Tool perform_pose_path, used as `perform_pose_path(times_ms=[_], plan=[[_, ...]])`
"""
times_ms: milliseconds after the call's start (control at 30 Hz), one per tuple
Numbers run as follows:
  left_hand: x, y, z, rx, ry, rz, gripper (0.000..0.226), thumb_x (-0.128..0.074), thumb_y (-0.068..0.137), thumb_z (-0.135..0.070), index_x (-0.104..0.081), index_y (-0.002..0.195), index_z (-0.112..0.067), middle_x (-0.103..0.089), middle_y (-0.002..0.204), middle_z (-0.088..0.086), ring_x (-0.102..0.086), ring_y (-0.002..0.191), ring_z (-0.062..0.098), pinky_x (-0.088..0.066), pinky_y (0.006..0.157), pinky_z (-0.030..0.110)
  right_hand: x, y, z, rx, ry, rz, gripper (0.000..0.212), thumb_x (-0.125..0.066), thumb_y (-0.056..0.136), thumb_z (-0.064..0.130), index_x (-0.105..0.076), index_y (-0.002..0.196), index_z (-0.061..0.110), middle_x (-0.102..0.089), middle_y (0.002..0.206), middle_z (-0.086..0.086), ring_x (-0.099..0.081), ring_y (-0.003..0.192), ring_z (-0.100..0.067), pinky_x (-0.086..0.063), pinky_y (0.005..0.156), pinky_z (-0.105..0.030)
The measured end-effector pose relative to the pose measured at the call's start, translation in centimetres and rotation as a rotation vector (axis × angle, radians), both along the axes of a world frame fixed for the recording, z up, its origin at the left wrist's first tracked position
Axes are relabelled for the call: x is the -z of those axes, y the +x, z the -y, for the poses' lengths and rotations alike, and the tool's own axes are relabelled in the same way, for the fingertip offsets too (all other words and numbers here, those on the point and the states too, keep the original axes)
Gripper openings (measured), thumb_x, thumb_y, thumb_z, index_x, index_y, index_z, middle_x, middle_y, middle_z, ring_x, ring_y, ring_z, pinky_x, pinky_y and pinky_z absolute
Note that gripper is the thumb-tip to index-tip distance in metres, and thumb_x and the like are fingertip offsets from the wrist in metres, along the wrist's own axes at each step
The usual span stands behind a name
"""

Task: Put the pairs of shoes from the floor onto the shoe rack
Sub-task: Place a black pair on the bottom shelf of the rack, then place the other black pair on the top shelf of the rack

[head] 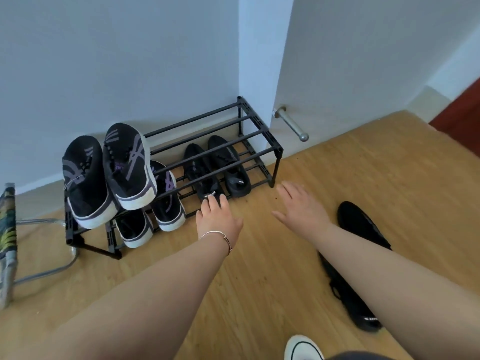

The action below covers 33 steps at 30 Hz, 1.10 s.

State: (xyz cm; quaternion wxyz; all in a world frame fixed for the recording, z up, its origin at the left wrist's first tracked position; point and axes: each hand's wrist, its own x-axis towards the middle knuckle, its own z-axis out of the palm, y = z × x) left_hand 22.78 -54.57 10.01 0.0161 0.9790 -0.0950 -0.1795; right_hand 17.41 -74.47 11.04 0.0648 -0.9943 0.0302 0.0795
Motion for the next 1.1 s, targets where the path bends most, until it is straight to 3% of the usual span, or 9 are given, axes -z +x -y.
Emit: perform_pose_path(times_ms=[167, 500, 800, 967, 1100], plan=[[-1.7, -4.2, 4.8, 0.049, -0.009, -0.032, 0.083, -0.044, 0.094, -0.059, -0.014, 0.158, -0.013, -0.024, 0.162, 0.016, -0.028, 0.147, 0.033, -0.032, 0.117, 0.045, -2.0, -5.5, 4.4, 0.135, -0.061, 0.010, 0.074, -0.049, 0.099, 0.052, -0.034, 0.153, 0.004, -0.041, 0.157, -0.015, -0.037, 0.146, -0.032, -0.026, 0.122, -0.045], [-0.3, -8.2, 12.9, 0.089, -0.071, -0.121, 0.083, -0.042, 0.094, -0.062, -0.018, 0.157, -0.012, -0.040, 0.147, 0.013, -0.039, 0.135, 0.033, -0.042, 0.103, 0.042, 0.8, -10.7, 14.3, 0.373, 0.007, -0.081, 0.073, -0.042, 0.102, 0.053, -0.024, 0.158, 0.009, -0.032, 0.162, -0.012, -0.034, 0.146, -0.030, -0.031, 0.118, -0.042], [6.5, -11.0, 17.6, -0.124, -0.089, -0.419, 0.083, -0.048, 0.094, -0.060, -0.024, 0.153, -0.006, -0.042, 0.145, 0.018, -0.050, 0.128, 0.035, -0.045, 0.102, 0.041, 6.4, -13.6, 21.7, 0.625, 0.115, -0.189, 0.071, -0.041, 0.101, 0.057, -0.035, 0.151, 0.007, -0.044, 0.154, -0.014, -0.043, 0.138, -0.032, -0.042, 0.111, -0.044], [8.7, -12.4, 20.0, -0.278, -0.238, -0.620, 0.084, -0.053, 0.094, -0.056, -0.022, 0.155, -0.008, -0.034, 0.154, 0.018, -0.050, 0.131, 0.035, -0.045, 0.101, 0.044, 9.7, -14.8, 24.4, 0.772, 0.252, -0.285, 0.075, -0.040, 0.097, 0.063, -0.036, 0.153, 0.014, -0.048, 0.150, -0.012, -0.044, 0.137, -0.033, -0.045, 0.108, -0.046], [10.4, -13.4, 21.4, -0.376, -0.307, -0.734, 0.077, -0.054, 0.095, -0.052, -0.027, 0.155, -0.013, -0.045, 0.151, 0.012, -0.048, 0.135, 0.035, -0.043, 0.103, 0.043, 11.6, -14.5, 25.6, 0.843, 0.321, -0.339, 0.070, -0.045, 0.097, 0.060, -0.044, 0.150, 0.014, -0.057, 0.141, -0.013, -0.054, 0.127, -0.033, -0.051, 0.100, -0.044]])
